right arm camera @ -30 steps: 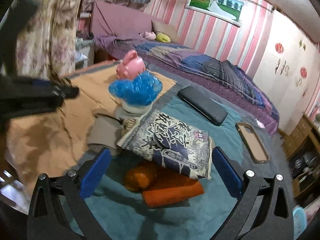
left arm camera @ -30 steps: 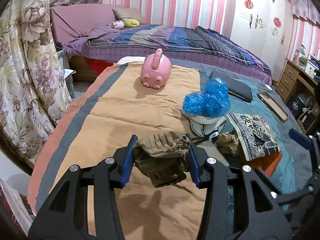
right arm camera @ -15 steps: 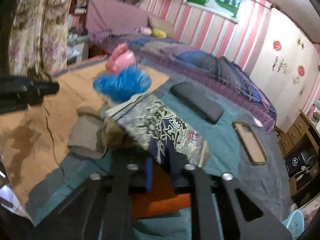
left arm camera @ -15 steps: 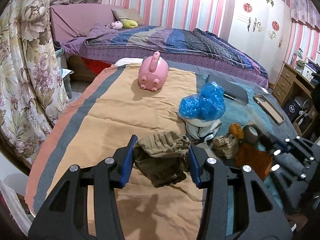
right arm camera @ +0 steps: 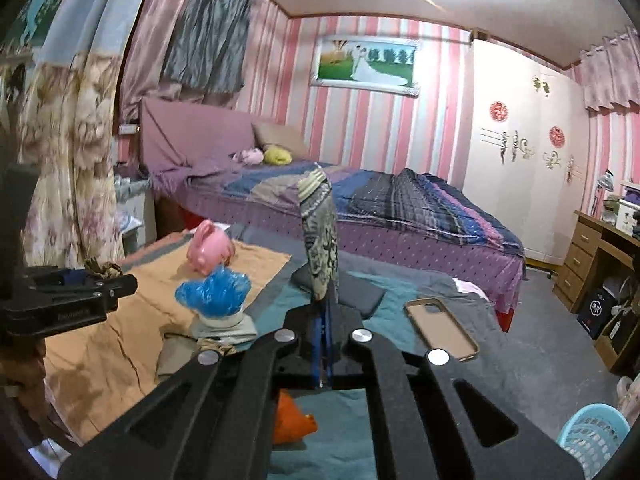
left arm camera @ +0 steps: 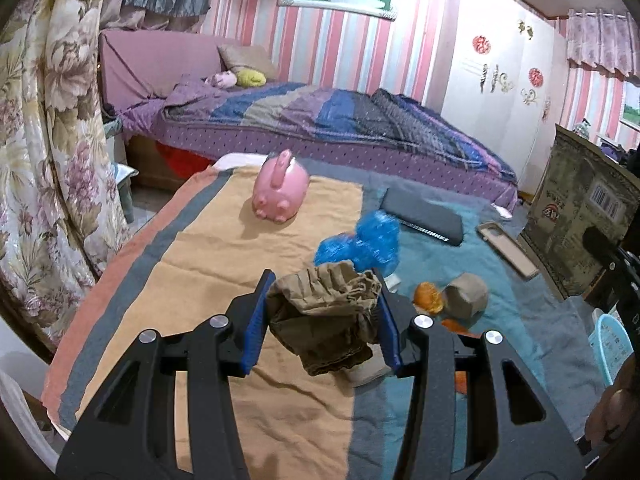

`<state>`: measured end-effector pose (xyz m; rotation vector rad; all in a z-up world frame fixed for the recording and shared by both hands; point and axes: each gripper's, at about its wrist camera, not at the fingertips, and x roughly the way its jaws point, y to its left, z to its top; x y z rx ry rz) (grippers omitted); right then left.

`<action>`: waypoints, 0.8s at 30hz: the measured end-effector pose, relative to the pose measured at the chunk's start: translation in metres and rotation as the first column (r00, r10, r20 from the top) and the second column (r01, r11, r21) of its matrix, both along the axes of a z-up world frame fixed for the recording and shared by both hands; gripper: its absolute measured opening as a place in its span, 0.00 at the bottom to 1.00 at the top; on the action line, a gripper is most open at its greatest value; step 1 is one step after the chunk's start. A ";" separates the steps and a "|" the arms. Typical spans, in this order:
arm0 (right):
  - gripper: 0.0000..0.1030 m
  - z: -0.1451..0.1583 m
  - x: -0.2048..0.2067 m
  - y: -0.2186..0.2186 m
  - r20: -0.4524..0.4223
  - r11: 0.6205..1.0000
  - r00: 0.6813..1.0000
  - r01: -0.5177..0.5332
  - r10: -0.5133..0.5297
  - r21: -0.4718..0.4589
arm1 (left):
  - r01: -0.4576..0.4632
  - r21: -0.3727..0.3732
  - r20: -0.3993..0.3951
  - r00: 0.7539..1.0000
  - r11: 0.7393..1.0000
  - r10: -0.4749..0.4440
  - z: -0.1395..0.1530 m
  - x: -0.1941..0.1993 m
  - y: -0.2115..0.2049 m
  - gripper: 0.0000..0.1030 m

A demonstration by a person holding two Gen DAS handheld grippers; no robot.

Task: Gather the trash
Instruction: 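Carry the brown cloth and wrapper in both grippers to the light-blue wastebasket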

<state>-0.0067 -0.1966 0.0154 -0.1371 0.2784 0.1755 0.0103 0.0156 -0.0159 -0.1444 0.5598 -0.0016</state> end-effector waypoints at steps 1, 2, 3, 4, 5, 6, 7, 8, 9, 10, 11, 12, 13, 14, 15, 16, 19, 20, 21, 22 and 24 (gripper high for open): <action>0.01 0.002 -0.002 -0.005 0.009 1.000 1.000 0.016 -0.016 0.004 | 0.008 0.002 0.004 1.000 1.000 -0.008 0.001 -0.001 -0.003 0.44; 0.01 0.003 -0.003 -0.009 0.010 1.000 1.000 0.023 -0.023 0.006 | 0.017 0.006 0.009 1.000 1.000 -0.017 0.002 -0.001 -0.008 0.44; 0.01 0.005 -0.005 -0.015 0.014 0.999 0.999 0.035 -0.035 0.010 | 0.030 0.012 0.015 0.999 0.999 -0.030 0.004 -0.001 -0.013 0.44; 0.01 0.008 -0.006 -0.022 0.019 0.999 0.999 0.049 -0.050 0.013 | 0.043 0.013 0.019 0.999 0.999 -0.044 0.006 -0.001 -0.019 0.44; 0.01 0.010 -0.008 -0.030 0.020 0.998 0.998 0.065 -0.066 0.018 | 0.051 0.010 0.024 0.998 0.999 -0.051 0.007 -0.001 -0.023 0.44; 0.01 0.012 -0.009 -0.037 0.018 0.997 0.997 0.075 -0.075 0.026 | 0.057 0.007 0.028 0.998 0.998 -0.057 0.008 0.000 -0.026 0.44; 0.01 0.012 -0.009 -0.042 0.015 0.996 0.997 0.081 -0.081 0.032 | 0.065 0.001 0.033 0.997 0.998 -0.065 0.010 -0.001 -0.030 0.44; 0.01 0.014 -0.010 -0.048 0.011 0.995 0.996 0.089 -0.089 0.036 | 0.074 -0.011 0.040 0.996 0.997 -0.073 0.012 -0.001 -0.035 0.44; 0.01 0.015 -0.012 -0.056 0.010 0.993 0.994 0.107 -0.108 0.044 | 0.079 -0.016 0.048 0.996 0.997 -0.078 0.014 -0.003 -0.038 0.44; 0.01 0.016 -0.013 -0.063 0.009 0.991 0.992 0.123 -0.123 0.051 | 0.086 -0.016 0.057 0.995 0.996 -0.085 0.017 -0.005 -0.043 0.44; 0.01 0.017 -0.014 -0.069 0.010 0.989 0.990 0.137 -0.137 0.057 | 0.095 -0.012 0.069 0.993 0.995 -0.094 0.020 -0.006 -0.049 0.44; 0.01 0.019 -0.017 -0.077 0.015 0.986 0.988 0.154 -0.156 0.065 | 0.102 -0.010 0.077 0.992 0.995 -0.101 0.023 -0.008 -0.054 0.44; 0.01 0.021 -0.019 -0.084 0.018 0.983 0.985 0.167 -0.169 0.073 | 0.108 -0.007 0.083 0.991 0.994 -0.107 0.024 -0.009 -0.058 0.44; 0.01 0.022 -0.022 -0.090 0.021 0.980 0.983 0.181 -0.183 0.079 | 0.114 0.000 0.089 0.989 0.993 -0.114 0.026 -0.009 -0.064 0.44; 0.01 0.024 -0.025 -0.103 0.021 0.973 0.977 0.208 -0.211 0.097 | 0.116 0.005 0.092 0.989 0.993 -0.116 0.027 -0.009 -0.067 0.44; 0.01 0.024 -0.027 -0.109 0.015 0.970 0.975 0.217 -0.220 0.113 | 0.121 0.011 0.095 0.988 0.993 -0.121 0.028 -0.010 -0.072 0.44; 0.01 0.032 -0.034 -0.137 0.004 0.955 0.973 0.227 -0.232 0.189 | 0.138 0.034 0.107 0.984 0.990 -0.141 0.032 -0.011 -0.086 0.44; 0.01 0.035 -0.037 -0.143 0.007 0.953 0.972 0.230 -0.236 0.195 | 0.141 0.042 0.111 0.983 0.989 -0.145 0.034 -0.013 -0.090 0.44; 0.01 0.036 -0.038 -0.146 0.009 0.953 0.971 0.233 -0.240 0.194 | 0.149 0.048 0.113 0.982 0.988 -0.153 0.036 -0.013 -0.096 0.44; 0.01 0.038 -0.040 -0.151 0.011 0.953 0.971 0.234 -0.241 0.193 | 0.155 0.057 0.114 0.980 0.986 -0.161 0.037 -0.013 -0.100 0.44; 0.01 0.040 -0.043 -0.162 0.003 0.951 0.971 0.232 -0.238 0.203 | 0.172 0.073 0.112 0.977 0.982 -0.179 0.041 -0.014 -0.111 0.44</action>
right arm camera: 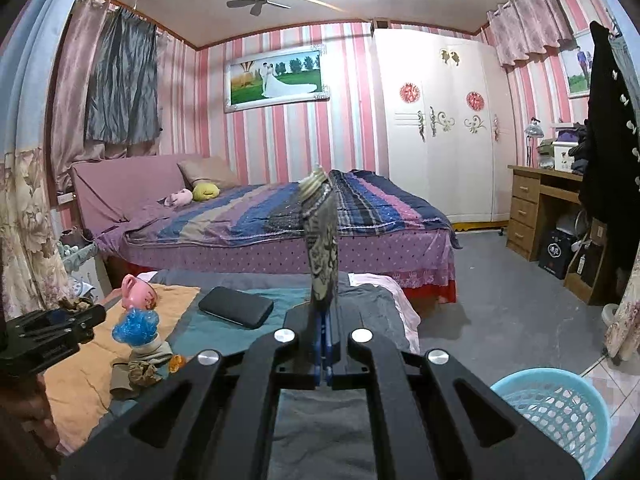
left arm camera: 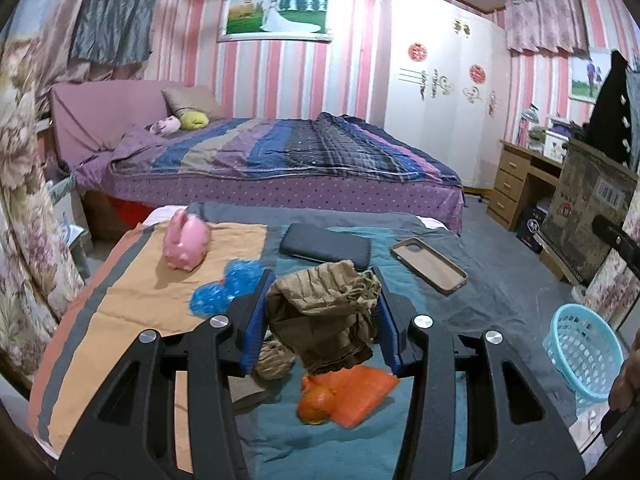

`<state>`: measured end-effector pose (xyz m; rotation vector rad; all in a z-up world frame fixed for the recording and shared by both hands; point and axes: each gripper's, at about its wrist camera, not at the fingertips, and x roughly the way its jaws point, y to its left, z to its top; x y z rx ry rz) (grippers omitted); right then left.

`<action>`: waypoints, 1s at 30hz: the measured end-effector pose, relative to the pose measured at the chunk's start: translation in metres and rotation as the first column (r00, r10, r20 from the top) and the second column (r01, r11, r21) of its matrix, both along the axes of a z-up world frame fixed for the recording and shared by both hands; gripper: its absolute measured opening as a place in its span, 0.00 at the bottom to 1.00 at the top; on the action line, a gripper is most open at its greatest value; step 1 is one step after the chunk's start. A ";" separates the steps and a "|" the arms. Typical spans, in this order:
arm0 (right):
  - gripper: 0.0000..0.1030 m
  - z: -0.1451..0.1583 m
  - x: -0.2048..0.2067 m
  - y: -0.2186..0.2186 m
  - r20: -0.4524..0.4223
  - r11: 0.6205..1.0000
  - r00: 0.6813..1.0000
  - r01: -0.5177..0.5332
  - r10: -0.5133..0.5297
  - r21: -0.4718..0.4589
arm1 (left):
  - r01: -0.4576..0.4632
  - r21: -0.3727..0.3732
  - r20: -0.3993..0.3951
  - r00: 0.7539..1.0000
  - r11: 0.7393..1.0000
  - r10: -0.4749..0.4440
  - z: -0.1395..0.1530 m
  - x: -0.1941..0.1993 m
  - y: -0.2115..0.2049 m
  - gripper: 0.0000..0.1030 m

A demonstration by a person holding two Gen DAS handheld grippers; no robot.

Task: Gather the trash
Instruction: 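Carry the brown cloth and wrapper in both grippers to the light-blue wastebasket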

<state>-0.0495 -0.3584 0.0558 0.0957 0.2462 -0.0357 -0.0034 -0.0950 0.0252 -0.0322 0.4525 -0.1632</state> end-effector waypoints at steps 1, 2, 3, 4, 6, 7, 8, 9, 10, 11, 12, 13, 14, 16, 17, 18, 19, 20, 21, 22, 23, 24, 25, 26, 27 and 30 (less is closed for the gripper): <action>0.01 0.000 -0.001 -0.005 -0.001 1.000 1.000 0.003 -0.003 0.007 | 0.014 0.001 -0.002 1.000 1.000 -0.014 0.002 0.000 -0.006 0.44; 0.01 0.001 -0.002 -0.008 0.000 1.000 1.000 0.006 -0.006 0.015 | 0.023 0.002 -0.002 1.000 1.000 -0.023 0.004 0.000 -0.010 0.44; 0.01 0.001 -0.003 -0.013 0.002 1.000 1.000 0.011 -0.011 0.023 | 0.034 0.004 -0.002 0.999 0.999 -0.034 0.006 0.000 -0.016 0.44; 0.01 0.003 -0.006 -0.018 0.007 0.999 1.000 0.018 -0.018 0.027 | 0.043 0.001 -0.001 0.999 0.999 -0.043 0.009 0.000 -0.022 0.44; 0.01 0.005 -0.008 -0.025 0.009 0.999 0.999 0.033 -0.033 0.024 | 0.062 -0.014 0.002 0.998 0.998 -0.062 0.015 0.001 -0.033 0.44; 0.01 0.005 -0.010 -0.030 0.010 0.999 0.999 0.043 -0.043 0.024 | 0.076 -0.018 0.005 0.997 0.997 -0.076 0.019 0.001 -0.041 0.44; 0.01 0.006 -0.012 -0.035 0.008 0.998 0.998 0.054 -0.054 0.022 | 0.088 -0.014 0.012 0.996 0.996 -0.088 0.023 0.000 -0.050 0.44; 0.01 0.006 -0.013 -0.038 0.006 0.998 0.998 0.062 -0.062 0.016 | 0.096 -0.010 0.017 0.995 0.995 -0.096 0.026 0.000 -0.057 0.44; 0.01 0.007 -0.016 -0.043 0.006 0.996 0.996 0.085 -0.085 0.001 | 0.113 -0.005 0.024 0.993 0.994 -0.113 0.030 -0.001 -0.067 0.44; 0.01 0.008 -0.017 -0.045 0.006 0.996 0.996 0.093 -0.093 -0.002 | 0.121 -0.004 0.027 0.992 0.993 -0.121 0.032 -0.002 -0.072 0.44; 0.01 0.008 -0.020 -0.049 0.007 0.995 0.995 0.102 -0.102 -0.003 | 0.134 -0.003 0.034 0.990 0.991 -0.134 0.035 -0.003 -0.080 0.44; 0.01 0.009 -0.022 -0.055 0.007 0.994 0.994 0.112 -0.112 0.001 | 0.146 -0.004 0.036 0.989 0.989 -0.146 0.038 -0.003 -0.088 0.44; 0.01 0.009 -0.023 -0.060 0.007 0.993 0.993 0.120 -0.120 0.003 | 0.158 -0.007 0.037 0.987 0.987 -0.157 0.039 -0.004 -0.094 0.44; 0.01 0.009 -0.027 -0.071 0.002 0.990 0.990 0.141 -0.141 0.003 | 0.180 -0.018 0.039 0.983 0.984 -0.179 0.043 -0.005 -0.108 0.44; 0.01 0.009 -0.029 -0.076 -0.002 0.988 0.988 0.152 -0.152 0.001 | 0.188 -0.020 0.038 0.982 0.982 -0.187 0.043 -0.005 -0.113 0.44; 0.01 0.009 -0.029 -0.080 -0.007 0.987 0.987 0.163 -0.163 -0.001 | 0.198 -0.023 0.037 0.980 0.980 -0.197 0.043 -0.005 -0.119 0.44; 0.01 0.010 -0.032 -0.086 -0.009 0.985 0.985 0.171 -0.171 0.000 | 0.207 -0.025 0.034 0.978 0.978 -0.206 0.043 -0.005 -0.124 0.44; 0.01 0.010 -0.034 -0.093 -0.011 0.984 0.984 0.180 -0.180 0.004 | 0.217 -0.025 0.031 0.976 0.976 -0.216 0.043 -0.004 -0.131 0.44; 0.01 0.010 -0.035 -0.098 -0.014 0.982 0.982 0.190 -0.189 0.009 | 0.223 -0.024 0.029 0.974 0.974 -0.223 0.043 -0.003 -0.135 0.44; 0.01 0.010 -0.038 -0.104 -0.018 0.978 0.978 0.207 -0.206 0.009 | 0.232 -0.023 0.027 0.972 0.972 -0.232 0.042 -0.003 -0.141 0.44; 0.01 0.009 -0.041 -0.109 -0.021 0.975 0.975 0.221 -0.221 0.008 | 0.239 -0.022 0.025 0.971 0.971 -0.238 0.042 -0.003 -0.145 0.44; 0.01 0.009 -0.042 -0.113 -0.024 0.971 0.971 0.237 -0.237 0.007 | 0.251 -0.027 0.022 0.968 0.968 -0.250 0.042 -0.002 -0.151 0.44; 0.01 0.009 -0.044 -0.121 -0.029 0.966 0.965 0.260 -0.260 0.005 | 0.259 -0.032 0.019 0.966 0.965 -0.258 0.042 -0.002 -0.155 0.44; 0.01 0.008 -0.046 -0.126 -0.034 0.961 0.960 0.277 -0.277 0.007 | 0.269 -0.039 0.016 0.963 0.962 -0.269 0.042 0.000 -0.159 0.44; 0.01 0.007 -0.047 -0.129 -0.038 0.958 0.958 0.286 -0.286 0.010 | 0.288 -0.045 0.013 0.958 0.957 -0.288 0.041 0.001 -0.166 0.44; 0.01 0.004 -0.052 -0.146 -0.057 0.946 0.945 0.323 -0.321 0.025 | 0.323 -0.047 0.008 0.946 0.945 -0.323 0.040 0.002 -0.184 0.44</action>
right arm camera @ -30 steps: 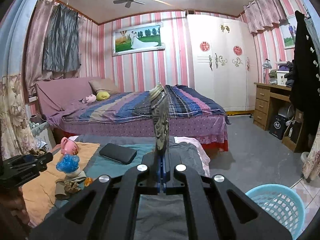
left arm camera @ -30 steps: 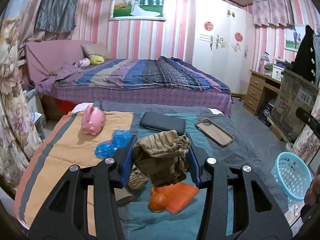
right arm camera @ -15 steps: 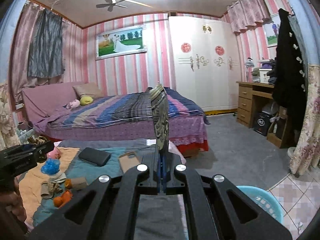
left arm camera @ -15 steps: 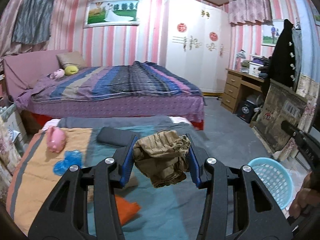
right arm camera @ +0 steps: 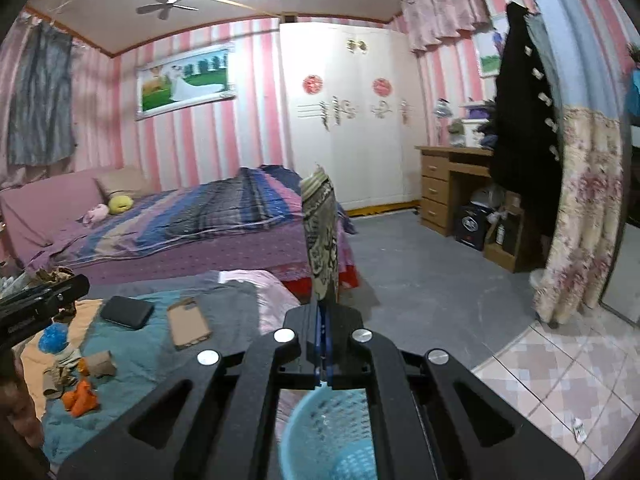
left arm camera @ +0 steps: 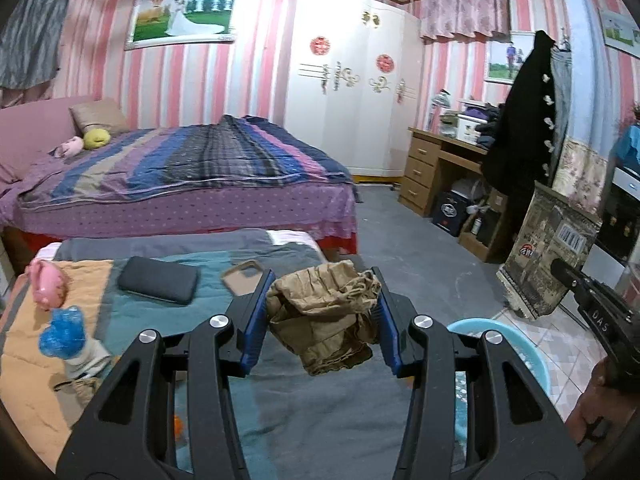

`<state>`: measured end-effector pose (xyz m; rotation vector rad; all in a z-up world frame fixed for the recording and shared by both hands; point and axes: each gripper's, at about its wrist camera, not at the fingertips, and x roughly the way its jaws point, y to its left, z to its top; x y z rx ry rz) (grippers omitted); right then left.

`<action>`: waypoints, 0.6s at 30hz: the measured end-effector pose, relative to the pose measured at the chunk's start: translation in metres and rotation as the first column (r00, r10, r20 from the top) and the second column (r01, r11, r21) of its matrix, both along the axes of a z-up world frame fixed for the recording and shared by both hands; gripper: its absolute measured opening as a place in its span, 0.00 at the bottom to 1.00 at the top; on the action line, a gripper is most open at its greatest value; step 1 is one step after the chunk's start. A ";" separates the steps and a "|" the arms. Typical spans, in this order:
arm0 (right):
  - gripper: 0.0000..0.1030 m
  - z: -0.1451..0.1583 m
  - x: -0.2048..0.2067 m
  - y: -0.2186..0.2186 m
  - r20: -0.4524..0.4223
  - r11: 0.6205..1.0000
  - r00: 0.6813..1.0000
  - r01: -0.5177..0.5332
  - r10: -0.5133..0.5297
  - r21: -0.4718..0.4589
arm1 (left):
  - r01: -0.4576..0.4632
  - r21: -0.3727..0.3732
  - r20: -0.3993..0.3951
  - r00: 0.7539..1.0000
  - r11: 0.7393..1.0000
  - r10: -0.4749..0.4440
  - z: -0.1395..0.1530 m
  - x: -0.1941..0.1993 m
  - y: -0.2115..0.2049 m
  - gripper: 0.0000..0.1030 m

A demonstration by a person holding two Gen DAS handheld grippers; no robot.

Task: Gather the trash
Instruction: 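Carry the brown cloth and wrapper in both grippers to the light-blue wastebasket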

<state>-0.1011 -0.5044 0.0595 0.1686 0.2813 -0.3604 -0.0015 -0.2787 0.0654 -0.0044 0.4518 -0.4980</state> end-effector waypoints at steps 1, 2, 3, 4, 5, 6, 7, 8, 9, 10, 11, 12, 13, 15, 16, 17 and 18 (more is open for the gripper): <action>0.01 -0.002 -0.002 -0.008 -0.009 1.000 1.000 0.014 -0.014 0.009 | 0.017 0.001 -0.006 1.000 1.000 -0.017 -0.001 0.001 -0.008 0.44; 0.01 -0.004 -0.003 -0.013 -0.016 1.000 1.000 0.020 -0.020 0.017 | 0.024 0.003 -0.010 1.000 1.000 -0.024 -0.002 0.000 -0.012 0.44; 0.01 -0.006 -0.003 -0.017 -0.025 0.999 0.999 0.029 -0.028 0.023 | 0.037 0.007 -0.015 0.999 0.999 -0.037 -0.003 0.000 -0.020 0.44; 0.01 -0.008 -0.004 -0.025 -0.033 0.998 0.999 0.044 -0.043 0.034 | 0.053 0.007 -0.022 0.998 0.999 -0.052 -0.005 0.000 -0.028 0.44; 0.01 -0.011 -0.005 -0.030 -0.037 0.997 0.998 0.053 -0.051 0.049 | 0.064 0.005 -0.028 0.998 0.998 -0.063 -0.007 0.000 -0.033 0.44; 0.01 -0.012 -0.005 -0.034 -0.040 0.997 0.998 0.058 -0.056 0.059 | 0.081 0.003 -0.037 0.996 0.997 -0.081 -0.009 0.001 -0.041 0.44; 0.01 -0.014 -0.005 -0.038 -0.045 0.996 0.997 0.063 -0.060 0.066 | 0.096 0.003 -0.044 0.994 0.995 -0.096 -0.011 0.001 -0.049 0.44; 0.01 -0.016 -0.007 -0.042 -0.050 0.995 0.997 0.068 -0.065 0.068 | 0.109 0.003 -0.049 0.993 0.994 -0.109 -0.013 0.000 -0.055 0.44; 0.01 -0.017 -0.007 -0.045 -0.052 0.995 0.996 0.071 -0.067 0.072 | 0.124 0.004 -0.056 0.991 0.992 -0.124 -0.015 0.000 -0.064 0.44; 0.01 -0.017 -0.009 -0.048 -0.052 0.995 0.996 0.071 -0.067 0.075 | 0.133 0.009 -0.058 0.990 0.991 -0.132 -0.018 -0.001 -0.072 0.44; 0.01 -0.018 -0.010 -0.049 -0.053 0.994 0.996 0.073 -0.069 0.076 | 0.137 0.011 -0.062 0.989 0.990 -0.136 -0.019 -0.001 -0.078 0.44; 0.01 -0.018 -0.010 -0.051 -0.055 0.994 0.996 0.075 -0.071 0.076 | 0.142 0.009 -0.067 0.988 0.990 -0.141 -0.021 0.000 -0.082 0.44; 0.01 -0.018 -0.011 -0.052 -0.056 0.994 0.996 0.078 -0.073 0.077 | 0.148 0.004 -0.075 0.986 0.989 -0.147 -0.023 0.000 -0.087 0.44; 0.01 -0.020 -0.011 -0.056 -0.069 0.993 0.994 0.089 -0.083 0.077 | 0.161 0.001 -0.084 0.983 0.987 -0.160 -0.026 -0.001 -0.097 0.44; 0.01 -0.022 -0.010 -0.058 -0.081 0.992 0.992 0.101 -0.095 0.071 | 0.169 0.002 -0.087 0.982 0.986 -0.168 -0.028 -0.003 -0.101 0.44; 0.01 -0.023 -0.010 -0.058 -0.089 0.992 0.991 0.107 -0.101 0.070 | 0.175 0.003 -0.088 0.981 0.985 -0.174 -0.029 -0.004 -0.105 0.44; 0.01 -0.025 -0.008 -0.059 -0.098 0.991 0.990 0.110 -0.103 0.073 | 0.181 0.001 -0.090 0.979 0.983 -0.181 -0.030 -0.006 -0.109 0.44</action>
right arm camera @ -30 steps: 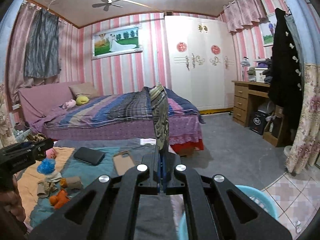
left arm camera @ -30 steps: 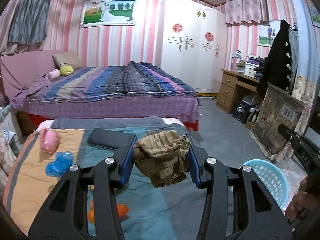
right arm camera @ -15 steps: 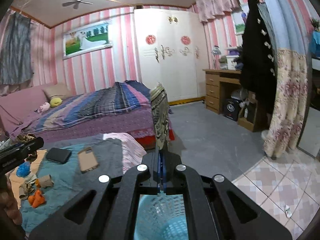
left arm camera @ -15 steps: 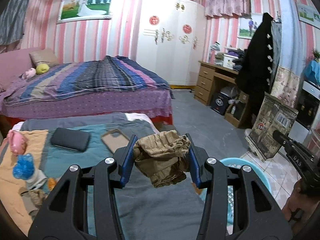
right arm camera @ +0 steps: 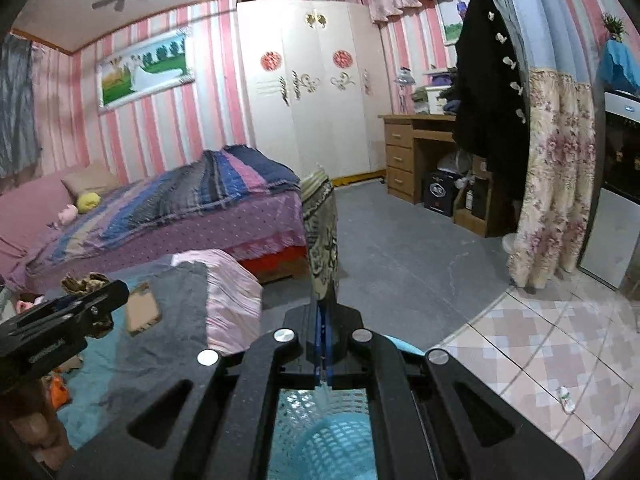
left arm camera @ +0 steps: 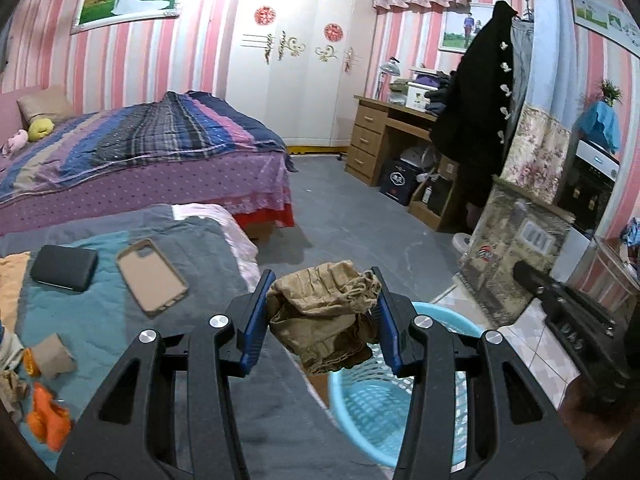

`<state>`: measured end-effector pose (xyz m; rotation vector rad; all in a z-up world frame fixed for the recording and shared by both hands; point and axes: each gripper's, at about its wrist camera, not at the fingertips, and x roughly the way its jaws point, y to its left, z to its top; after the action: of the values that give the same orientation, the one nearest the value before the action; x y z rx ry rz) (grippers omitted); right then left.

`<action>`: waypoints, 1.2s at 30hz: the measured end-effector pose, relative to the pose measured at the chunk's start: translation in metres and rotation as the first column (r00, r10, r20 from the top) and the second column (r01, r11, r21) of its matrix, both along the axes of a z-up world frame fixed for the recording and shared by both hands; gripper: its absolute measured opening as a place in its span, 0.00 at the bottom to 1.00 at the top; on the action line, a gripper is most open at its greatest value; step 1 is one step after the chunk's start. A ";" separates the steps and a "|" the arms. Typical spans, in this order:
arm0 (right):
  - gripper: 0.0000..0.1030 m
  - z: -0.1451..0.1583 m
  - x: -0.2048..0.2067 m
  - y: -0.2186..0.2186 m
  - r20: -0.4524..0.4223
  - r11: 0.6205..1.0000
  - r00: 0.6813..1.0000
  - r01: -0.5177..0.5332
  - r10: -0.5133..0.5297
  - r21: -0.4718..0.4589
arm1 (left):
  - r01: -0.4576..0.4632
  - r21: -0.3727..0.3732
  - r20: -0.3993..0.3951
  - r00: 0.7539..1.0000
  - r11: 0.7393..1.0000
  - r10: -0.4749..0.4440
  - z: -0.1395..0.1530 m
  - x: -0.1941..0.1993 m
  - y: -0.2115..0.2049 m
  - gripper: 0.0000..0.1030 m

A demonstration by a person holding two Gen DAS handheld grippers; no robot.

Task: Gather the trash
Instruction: 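Carry the brown cloth and wrapper in both grippers to the light-blue wastebasket, then open the right gripper over the wastebasket while the left gripper releases the cloth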

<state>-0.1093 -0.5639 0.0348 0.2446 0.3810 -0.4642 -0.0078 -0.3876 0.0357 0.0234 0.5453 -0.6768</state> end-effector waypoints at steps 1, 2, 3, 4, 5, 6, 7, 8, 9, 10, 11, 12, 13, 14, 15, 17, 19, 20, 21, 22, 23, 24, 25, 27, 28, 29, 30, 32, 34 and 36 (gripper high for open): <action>0.01 -0.003 0.001 -0.002 -0.011 1.000 1.000 0.001 -0.001 0.005 | 0.006 0.000 -0.001 1.000 1.000 -0.006 -0.001 -0.002 -0.003 0.44; 0.01 -0.003 0.001 -0.002 -0.015 1.000 1.000 0.004 -0.004 0.005 | 0.015 0.005 -0.001 1.000 1.000 -0.015 -0.002 -0.004 -0.008 0.44; 0.01 -0.003 0.001 -0.003 -0.017 1.000 1.000 0.005 -0.005 0.007 | 0.020 0.008 -0.001 1.000 1.000 -0.020 -0.003 -0.005 -0.011 0.44; 0.01 -0.003 0.000 -0.004 -0.014 1.000 1.000 0.006 -0.006 0.010 | 0.026 0.012 0.000 1.000 1.000 -0.026 -0.003 -0.006 -0.015 0.44; 0.01 -0.003 -0.002 -0.005 -0.010 1.000 1.000 0.006 -0.006 0.014 | 0.029 0.014 -0.001 1.000 0.999 -0.029 -0.004 -0.007 -0.016 0.44; 0.01 -0.003 -0.003 -0.006 -0.011 1.000 1.000 0.008 -0.008 0.017 | 0.035 0.014 -0.005 0.999 0.999 -0.035 -0.005 -0.008 -0.020 0.44; 0.02 -0.003 -0.003 -0.007 -0.010 1.000 1.000 0.010 -0.010 0.018 | 0.037 0.015 -0.007 0.999 0.999 -0.037 -0.006 -0.008 -0.022 0.45; 0.02 -0.004 -0.005 -0.008 -0.002 1.000 1.000 0.018 -0.018 0.022 | 0.040 0.017 -0.008 0.999 0.999 -0.040 -0.007 -0.009 -0.024 0.45; 0.02 -0.004 -0.006 -0.010 0.005 0.999 1.000 0.023 -0.023 0.032 | 0.044 0.019 -0.010 0.999 0.999 -0.044 -0.008 -0.009 -0.026 0.45; 0.03 -0.005 -0.005 -0.011 0.004 0.999 1.000 0.022 -0.022 0.038 | 0.047 0.020 -0.013 0.999 0.999 -0.046 -0.009 -0.010 -0.027 0.45; 0.03 -0.006 -0.004 -0.012 0.004 0.999 1.000 0.019 -0.019 0.044 | 0.048 0.022 -0.015 0.999 0.999 -0.048 -0.010 -0.010 -0.029 0.45; 0.03 -0.007 -0.003 -0.012 0.000 0.999 1.000 0.021 -0.021 0.048 | 0.054 0.024 -0.018 0.998 0.998 -0.053 -0.011 -0.011 -0.031 0.45; 0.03 -0.007 -0.003 -0.013 -0.002 0.999 1.000 0.025 -0.024 0.048 | 0.056 0.025 -0.018 0.998 0.998 -0.055 -0.012 -0.010 -0.032 0.45; 0.03 -0.007 -0.003 -0.013 -0.003 0.999 1.000 0.023 -0.023 0.049 | 0.057 0.026 -0.019 0.998 0.998 -0.057 -0.012 -0.011 -0.033 0.45; 0.03 -0.008 -0.003 -0.013 -0.003 0.998 1.000 0.023 -0.023 0.050 | 0.059 0.025 -0.022 0.998 0.998 -0.058 -0.012 -0.011 -0.034 0.45; 0.20 -0.008 -0.004 -0.016 -0.003 0.997 0.999 0.049 -0.049 0.052 | 0.063 0.024 -0.025 0.998 0.998 -0.063 -0.012 -0.011 -0.036 0.46; 0.67 -0.008 -0.007 -0.018 0.010 0.996 0.997 0.071 -0.072 0.054 | 0.067 0.024 -0.026 0.997 0.997 -0.067 -0.012 -0.012 -0.038 0.47; 0.72 -0.007 -0.009 -0.019 0.022 0.995 0.996 0.086 -0.088 0.053 | 0.069 0.025 -0.027 0.997 0.997 -0.068 -0.012 -0.012 -0.039 0.47; 0.72 -0.006 -0.010 -0.019 0.028 0.995 0.996 0.086 -0.088 0.059 | 0.071 0.024 -0.029 0.997 0.997 -0.070 -0.013 -0.011 -0.040 0.47; 0.72 -0.005 -0.012 -0.019 0.037 0.994 0.995 0.086 -0.089 0.063 | 0.073 0.024 -0.030 0.997 0.997 -0.072 -0.013 -0.011 -0.041 0.47; 0.72 -0.004 -0.014 -0.019 0.046 0.994 0.994 0.094 -0.097 0.061 | 0.076 0.025 -0.033 0.997 0.997 -0.075 -0.014 -0.011 -0.042 0.47; 0.72 -0.002 -0.015 -0.019 0.053 0.993 0.993 0.100 -0.103 0.060 | 0.083 0.026 -0.039 0.996 0.996 -0.082 -0.016 -0.010 -0.045 0.47; 0.72 -0.002 -0.016 -0.019 0.056 0.993 0.993 0.102 -0.105 0.061 | 0.089 0.028 -0.043 0.995 0.996 -0.087 -0.017 -0.011 -0.047 0.47; 0.72 -0.001 -0.019 -0.020 0.064 0.991 0.991 0.117 -0.121 0.062 | 0.108 0.020 -0.050 0.993 0.994 -0.107 -0.019 -0.012 -0.051 0.59; 0.72 -0.001 -0.020 -0.021 0.068 0.990 0.989 0.124 -0.128 0.065 | 0.113 0.015 -0.048 0.993 0.994 -0.112 -0.019 -0.014 -0.052 0.67; 0.72 -0.001 -0.021 -0.021 0.073 0.989 0.988 0.128 -0.133 0.070 | 0.113 0.009 -0.043 0.993 0.994 -0.112 -0.018 -0.016 -0.053 0.83; 0.72 0.000 -0.022 -0.021 0.076 0.989 0.988 0.130 -0.136 0.071 | 0.110 0.004 -0.030 0.993 0.994 -0.110 -0.017 -0.018 -0.054 0.88; 0.72 0.000 -0.023 -0.022 0.076 0.989 0.988 0.130 -0.136 0.071 | 0.122 0.000 -0.023 0.992 0.993 -0.122 -0.014 -0.020 -0.054 0.88; 0.72 -0.001 -0.023 -0.022 0.076 0.990 0.989 0.120 -0.125 0.073 | 0.107 -0.002 -0.015 0.994 0.994 -0.107 -0.010 -0.018 -0.047 0.88; 0.72 -0.001 -0.021 -0.020 0.075 0.992 0.991 0.103 -0.108 0.071 | 0.086 -0.010 -0.011 0.996 0.996 -0.086 -0.004 -0.015 -0.034 0.88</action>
<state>-0.1306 -0.5841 0.0339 0.3483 0.3077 -0.5444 -0.0226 -0.4216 0.0313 0.0340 0.5541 -0.7640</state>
